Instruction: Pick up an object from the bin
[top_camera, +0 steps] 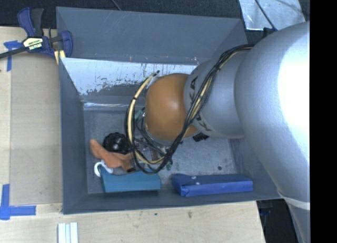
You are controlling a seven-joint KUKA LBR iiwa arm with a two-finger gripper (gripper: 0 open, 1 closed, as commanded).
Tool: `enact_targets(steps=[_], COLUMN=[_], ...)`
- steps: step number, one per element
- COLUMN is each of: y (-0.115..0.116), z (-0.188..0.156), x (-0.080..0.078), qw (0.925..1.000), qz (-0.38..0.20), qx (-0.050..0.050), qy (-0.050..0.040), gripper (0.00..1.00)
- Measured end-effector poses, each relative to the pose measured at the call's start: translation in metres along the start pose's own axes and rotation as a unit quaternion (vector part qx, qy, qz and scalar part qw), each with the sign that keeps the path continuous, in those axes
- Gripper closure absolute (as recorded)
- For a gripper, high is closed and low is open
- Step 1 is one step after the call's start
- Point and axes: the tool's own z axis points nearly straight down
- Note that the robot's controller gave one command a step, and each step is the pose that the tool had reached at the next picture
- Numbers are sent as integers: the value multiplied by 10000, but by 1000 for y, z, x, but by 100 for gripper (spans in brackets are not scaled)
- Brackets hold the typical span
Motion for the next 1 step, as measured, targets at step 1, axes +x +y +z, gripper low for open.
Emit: enact_targets(steps=[1], y=[0], z=[0], x=[0], qw=[10000], qz=[1], qx=[-1], qy=[0], gripper=[100])
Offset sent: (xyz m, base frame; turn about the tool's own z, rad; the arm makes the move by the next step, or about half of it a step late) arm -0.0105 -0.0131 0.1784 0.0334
